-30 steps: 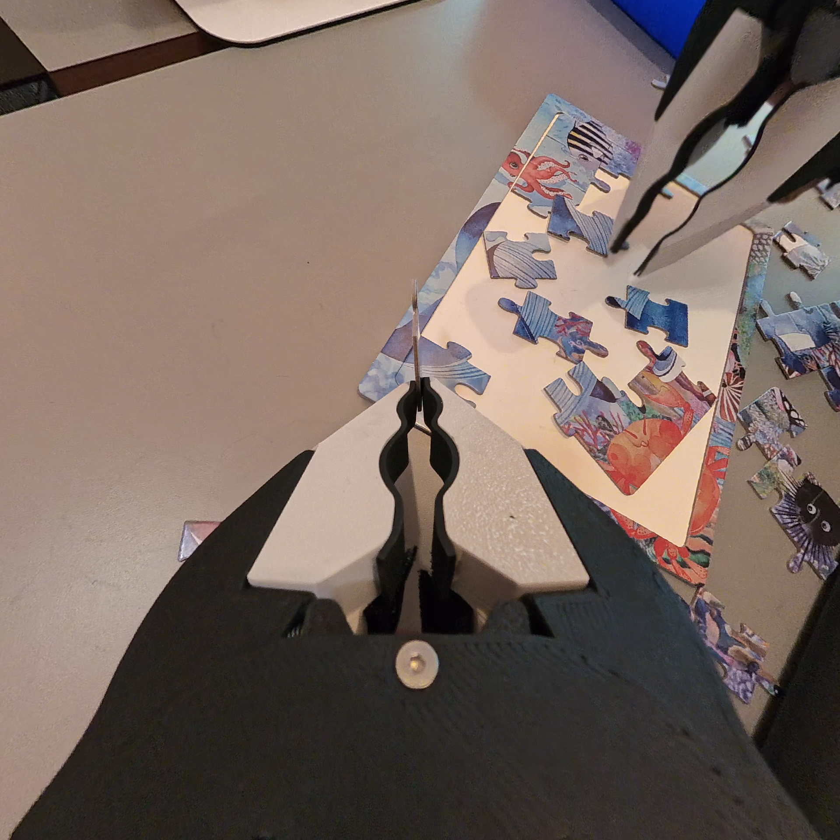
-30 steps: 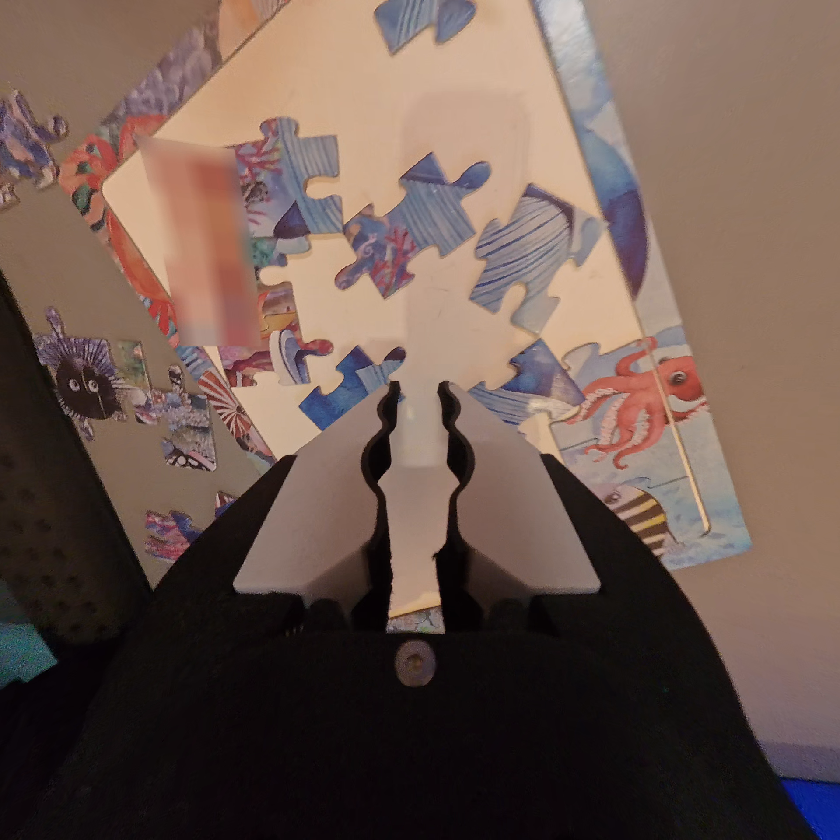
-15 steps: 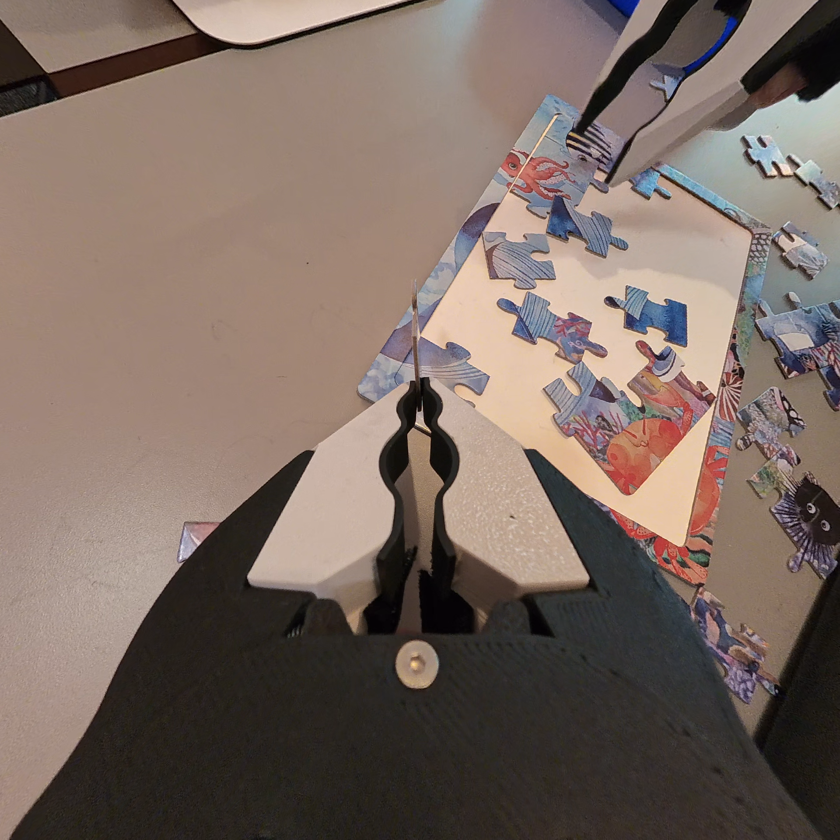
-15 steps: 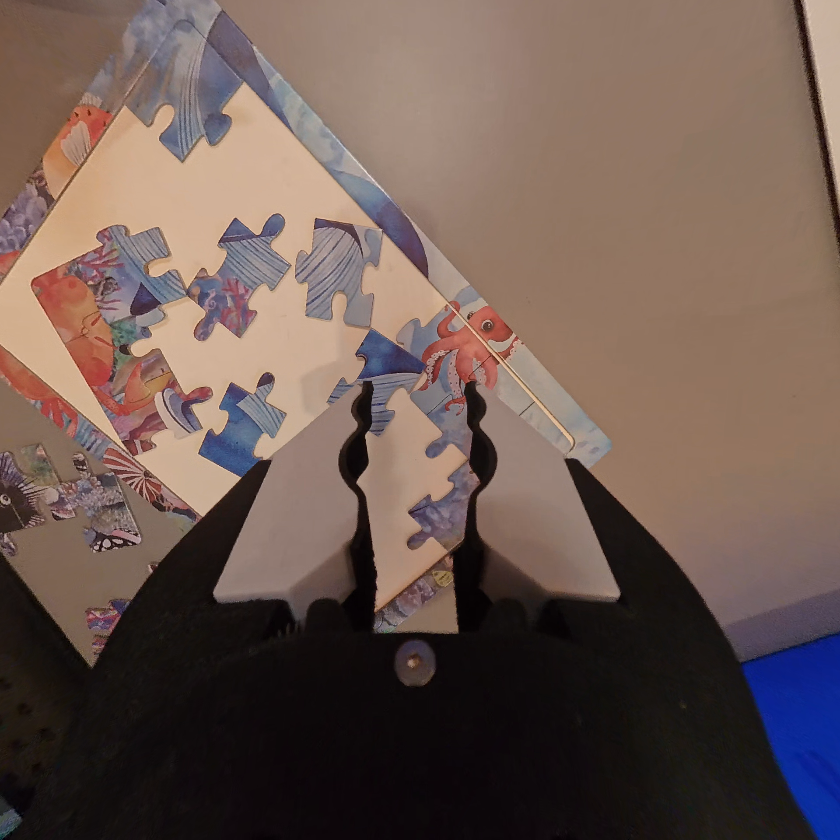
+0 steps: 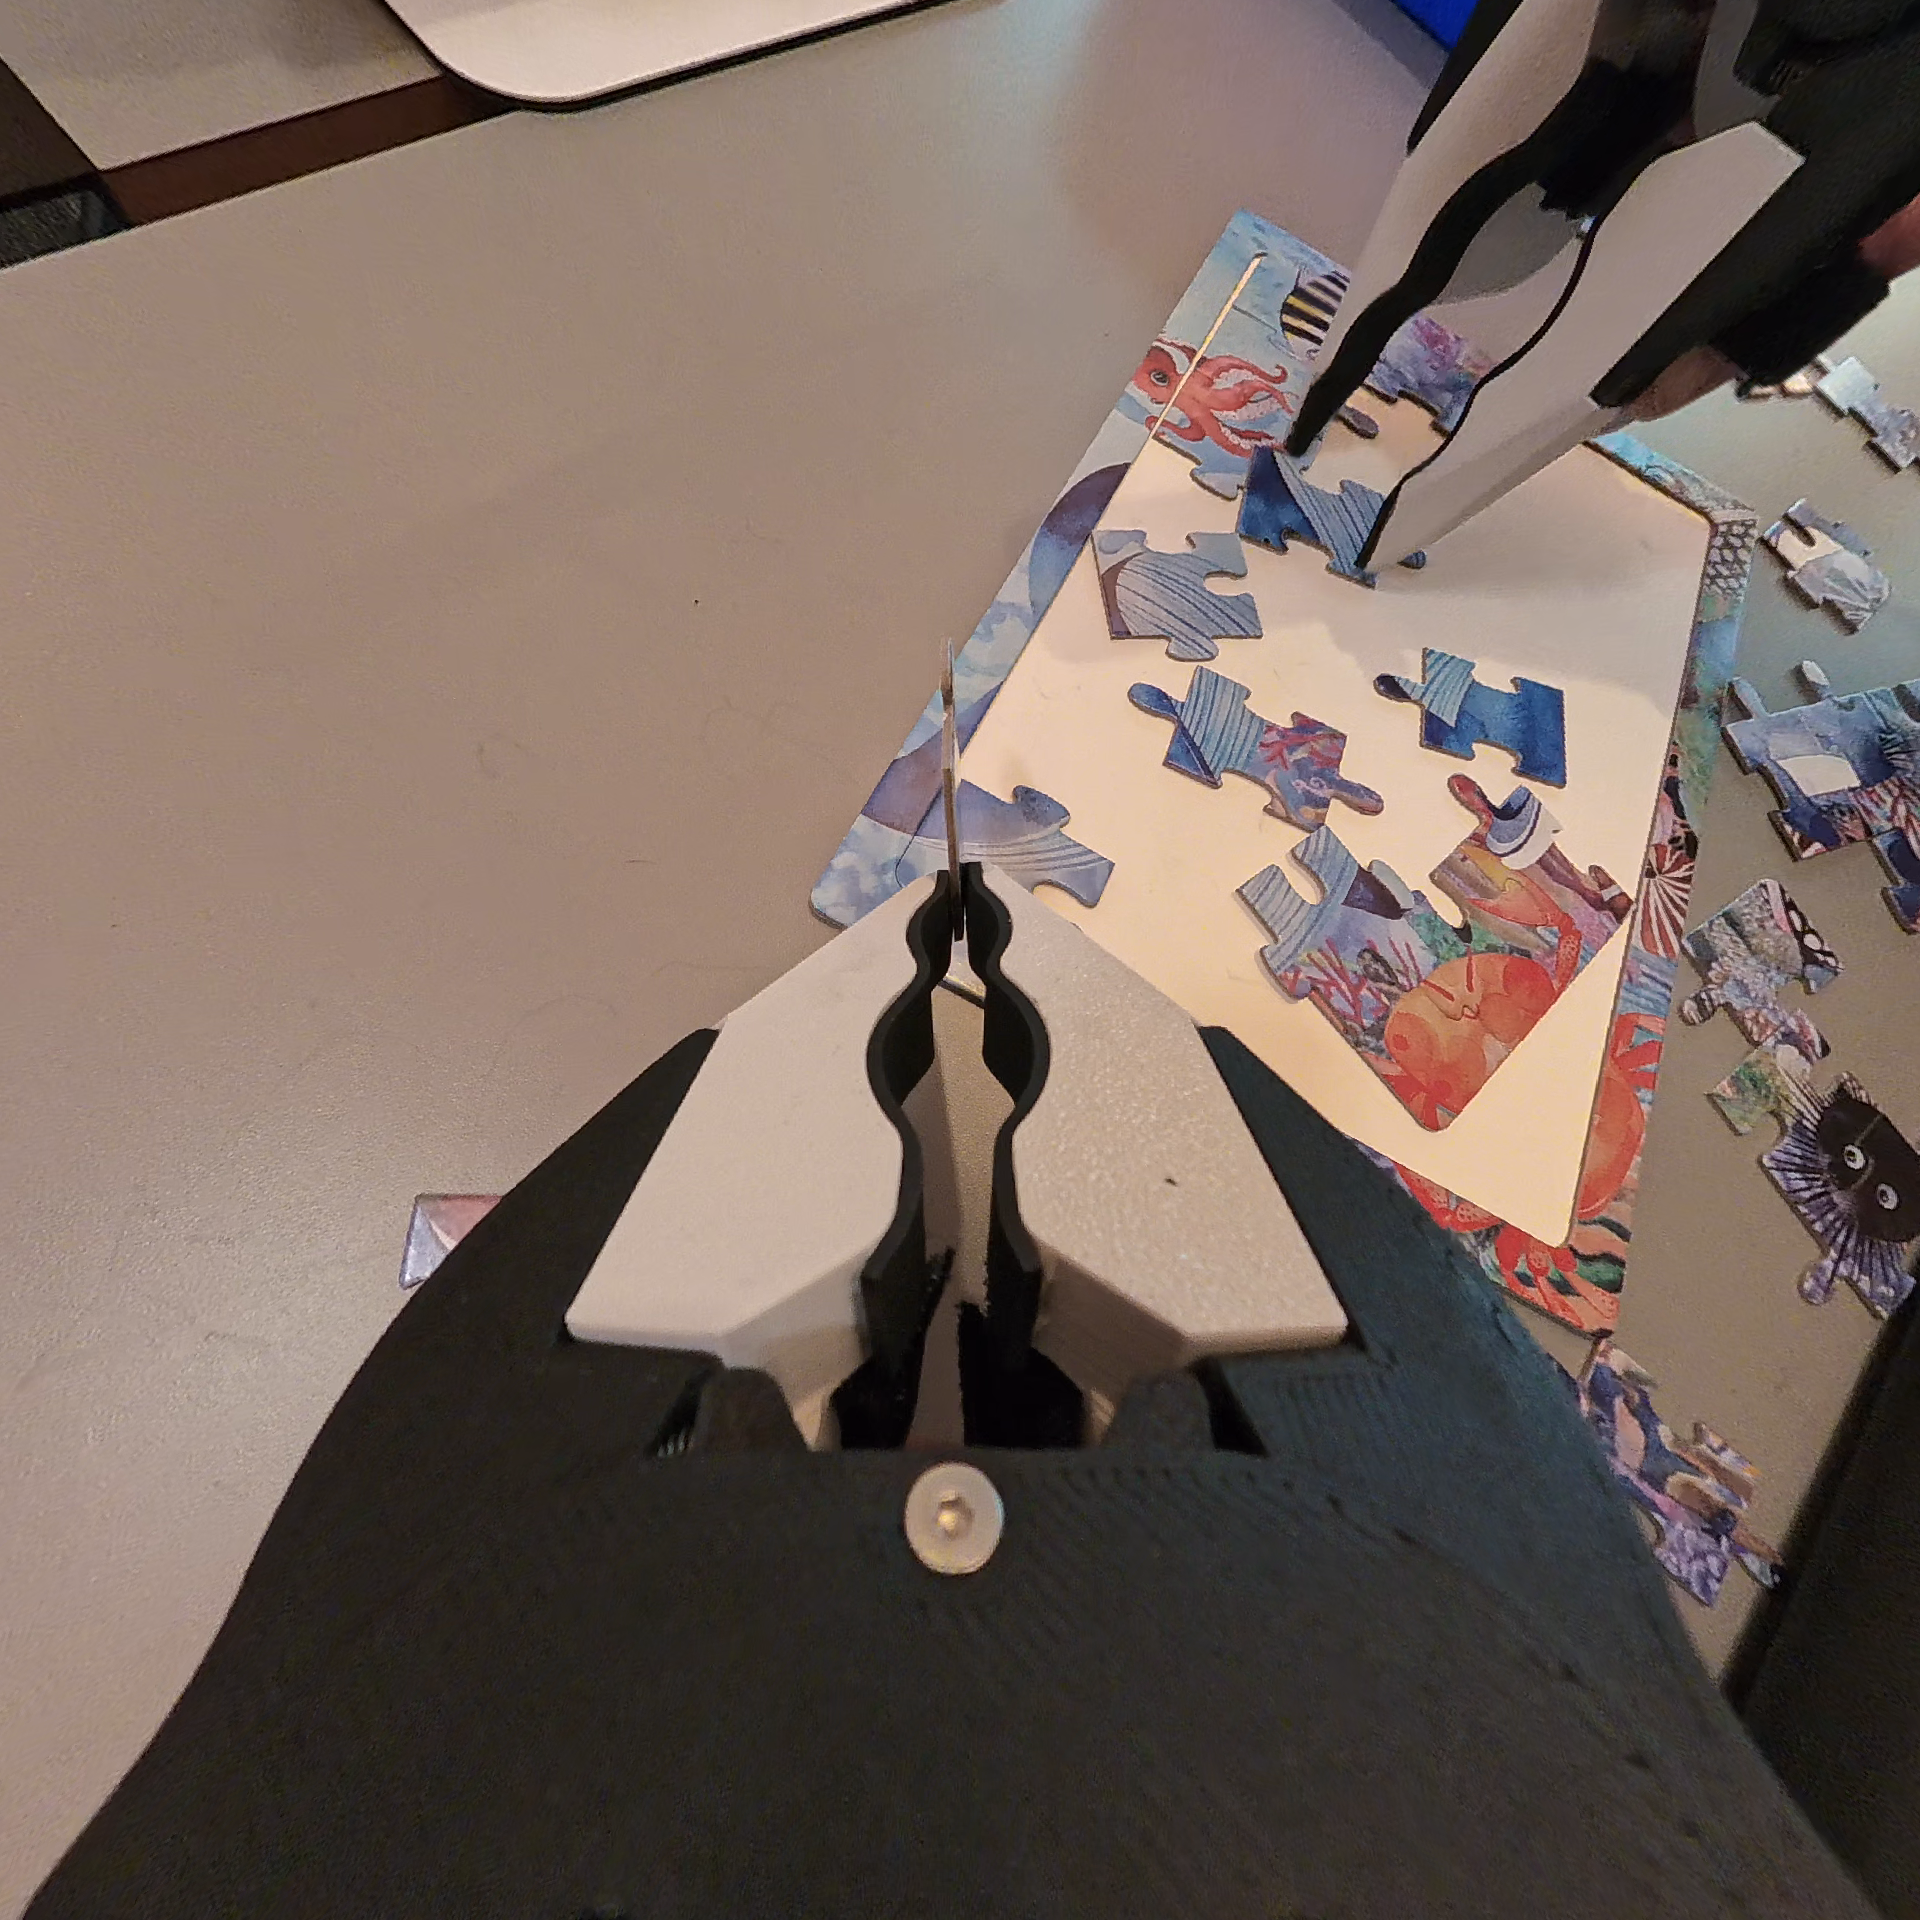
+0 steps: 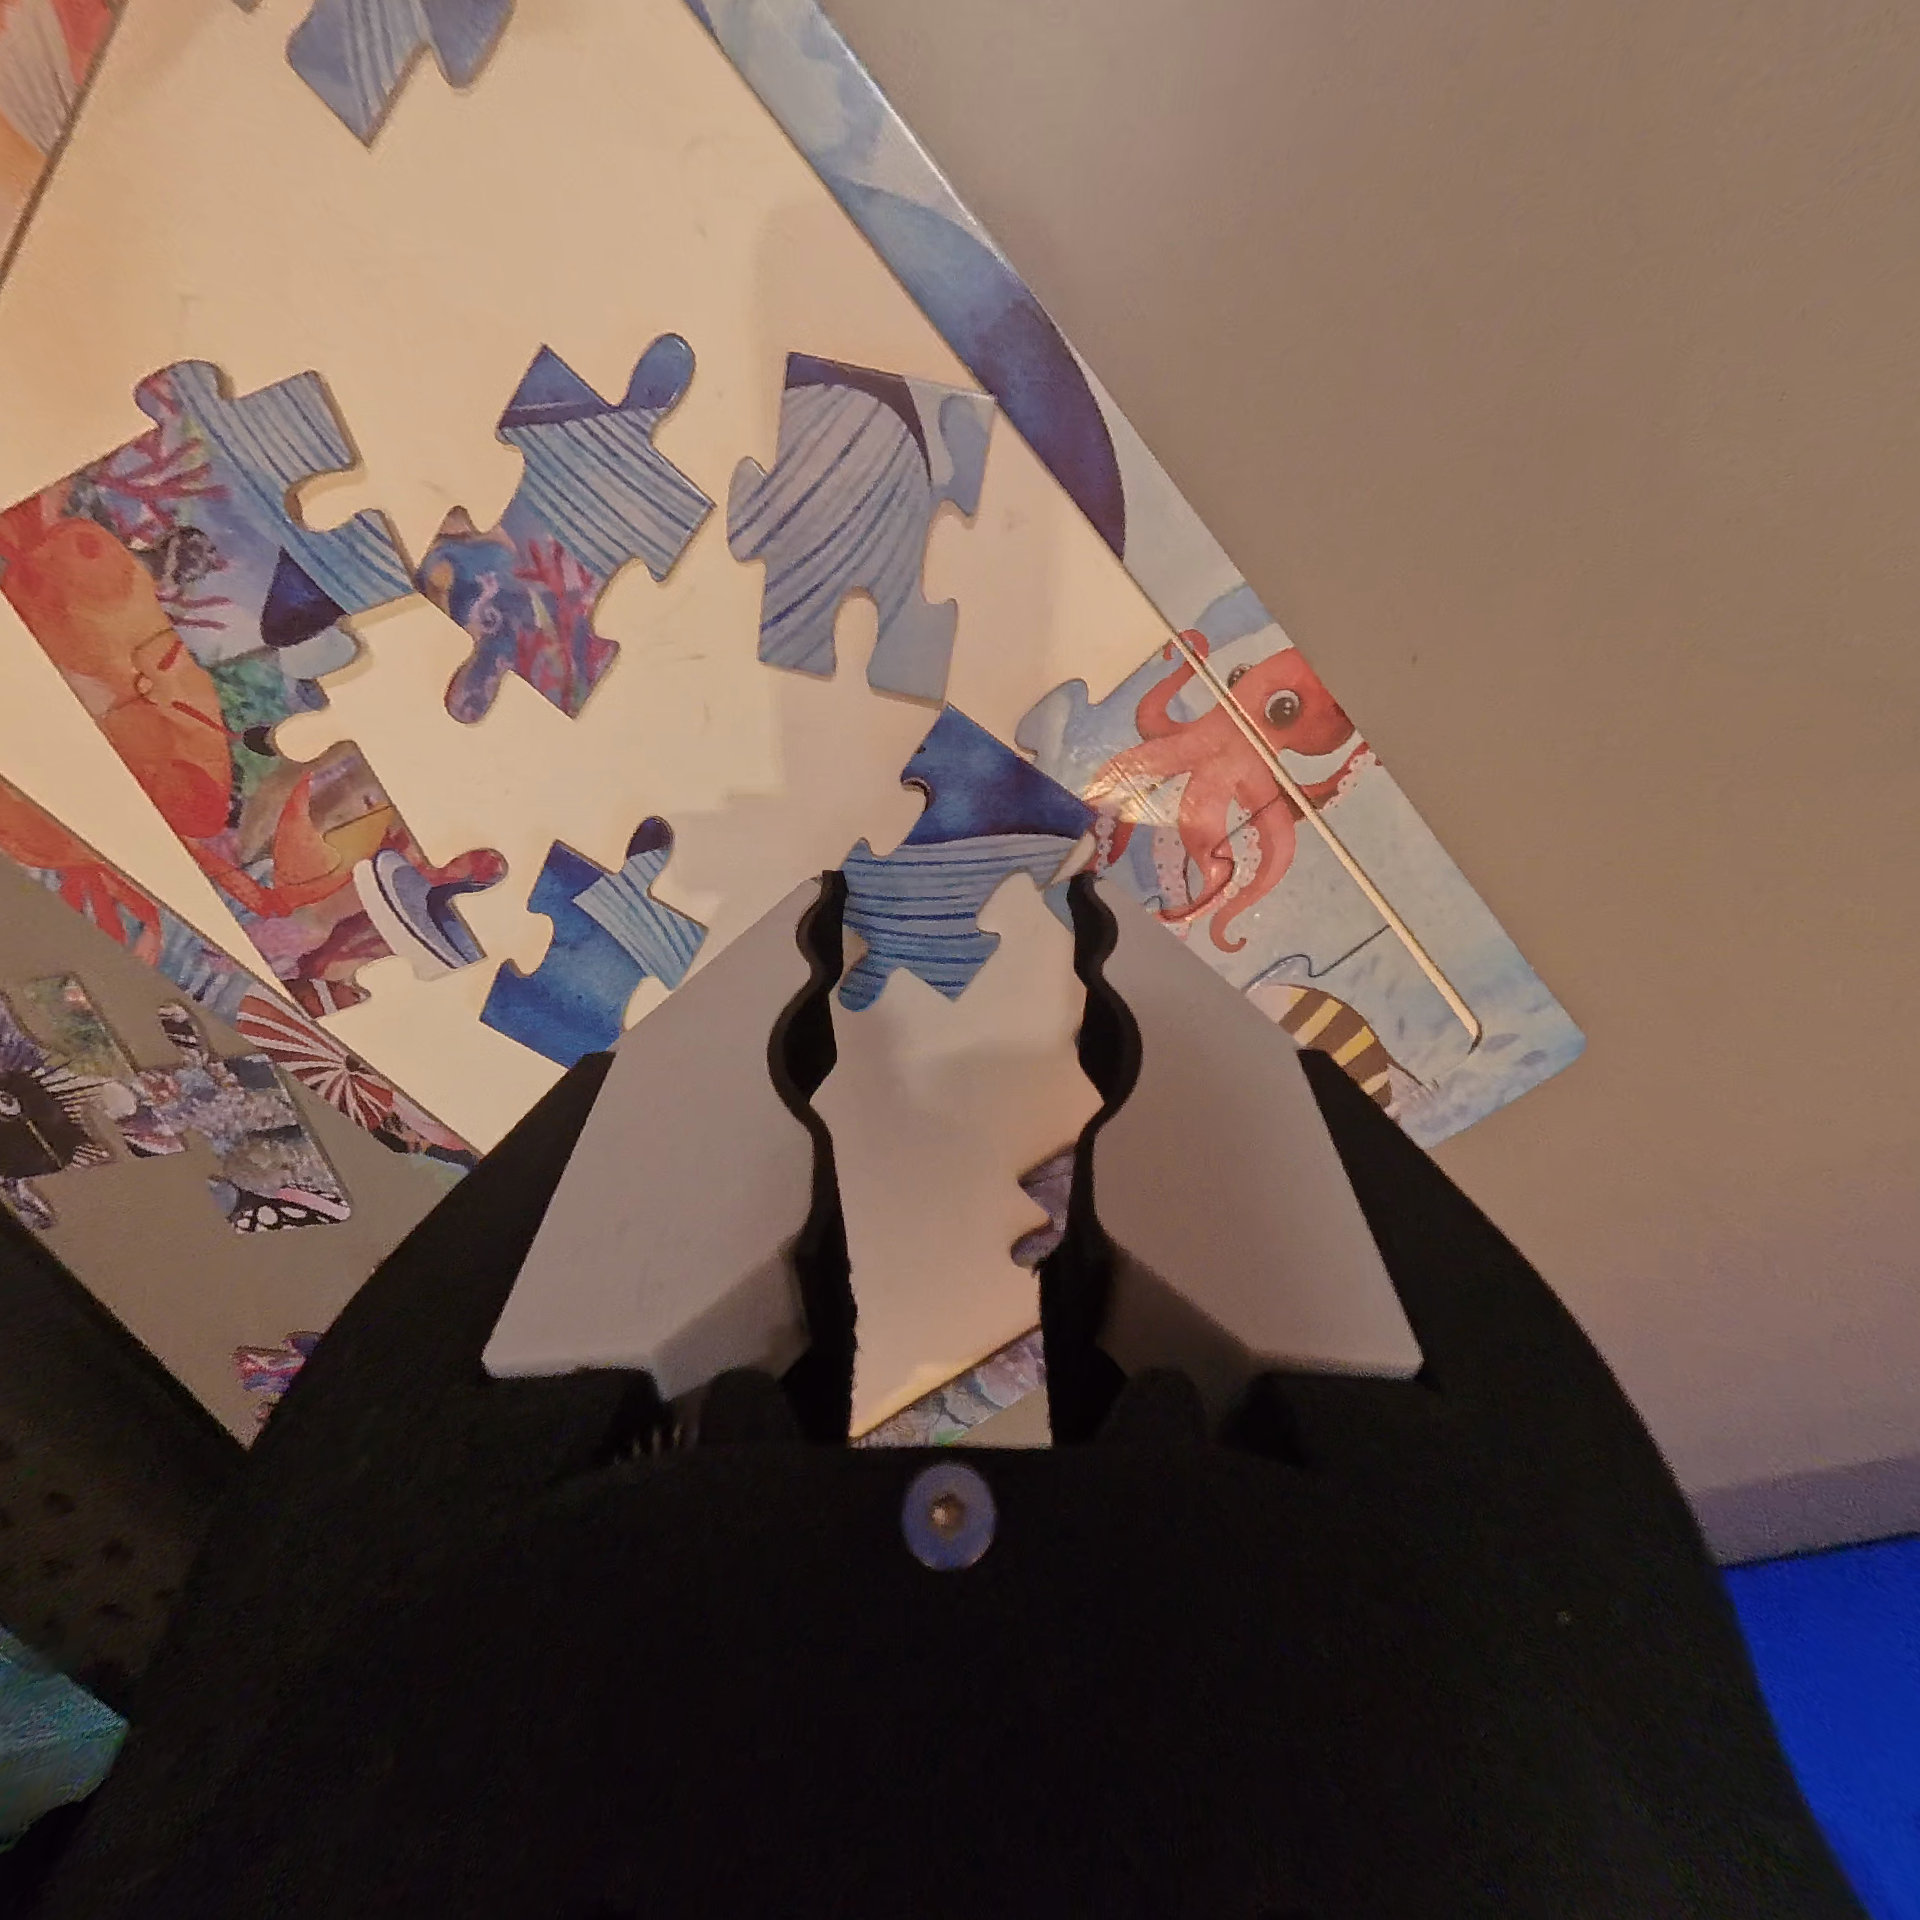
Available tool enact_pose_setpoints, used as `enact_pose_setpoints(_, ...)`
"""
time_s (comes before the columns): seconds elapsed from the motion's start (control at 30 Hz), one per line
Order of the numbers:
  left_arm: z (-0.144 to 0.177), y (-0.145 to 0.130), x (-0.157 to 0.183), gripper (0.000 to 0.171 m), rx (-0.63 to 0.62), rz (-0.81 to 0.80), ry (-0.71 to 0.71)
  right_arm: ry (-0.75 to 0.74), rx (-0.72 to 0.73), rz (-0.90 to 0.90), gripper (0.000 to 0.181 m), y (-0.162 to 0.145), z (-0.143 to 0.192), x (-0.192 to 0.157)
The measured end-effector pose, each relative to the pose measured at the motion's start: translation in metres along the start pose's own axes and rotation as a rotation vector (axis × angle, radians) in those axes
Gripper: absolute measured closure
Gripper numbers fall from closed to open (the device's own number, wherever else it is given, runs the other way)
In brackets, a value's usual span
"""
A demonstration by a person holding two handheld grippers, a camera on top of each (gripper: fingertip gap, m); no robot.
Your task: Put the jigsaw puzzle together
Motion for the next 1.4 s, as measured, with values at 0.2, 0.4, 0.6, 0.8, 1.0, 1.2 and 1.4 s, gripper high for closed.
enact_pose_setpoints(0.2, 0.0, 0.0, 0.0, 0.171, 0.002, -0.001, 0.001, 0.0, -0.005, 0.025, 0.146, 0.002, -0.002, -0.005)
enact_pose_setpoints(0.4, 0.0, 0.0, 0.001, 0.171, 0.0, -0.003, -0.002, -0.008, 0.003, 0.061, 0.148, 0.001, -0.001, -0.006)
enact_pose_setpoints(0.6, 0.0, 0.0, 0.001, 0.171, 0.0, -0.002, -0.005, 0.009, 0.002, 0.08, 0.154, -0.002, 0.0, -0.006)
enact_pose_setpoints(0.8, 0.0, 0.0, 0.002, 0.171, -0.002, -0.003, -0.009, 0.042, -0.01, 0.107, 0.158, -0.006, 0.001, -0.009)
enact_pose_setpoints(1.0, 0.0, 0.0, 0.002, 0.171, -0.001, -0.003, -0.011, 0.1, -0.074, 0.146, 0.171, -0.019, 0.004, -0.014)
enact_pose_setpoints(1.2, -0.001, 0.0, 0.003, 0.171, -0.004, -0.005, -0.013, 0.116, -0.112, 0.185, 0.177, -0.028, 0.01, -0.018)
enact_pose_setpoints(1.4, -0.001, 0.0, 0.003, 0.171, -0.004, -0.006, -0.014, 0.14, 0.117, 0.18, 0.155, 0.001, 0.024, -0.029)
Point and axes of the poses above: each gripper's, where its closed fingertips meet, z back along the fingers, y out of its top, x = y × z across the jaws, the point moved 9 cm from there along z, back along the fingers, and after that the axes turned 14 degrees about -y, right-handed, at the moved point
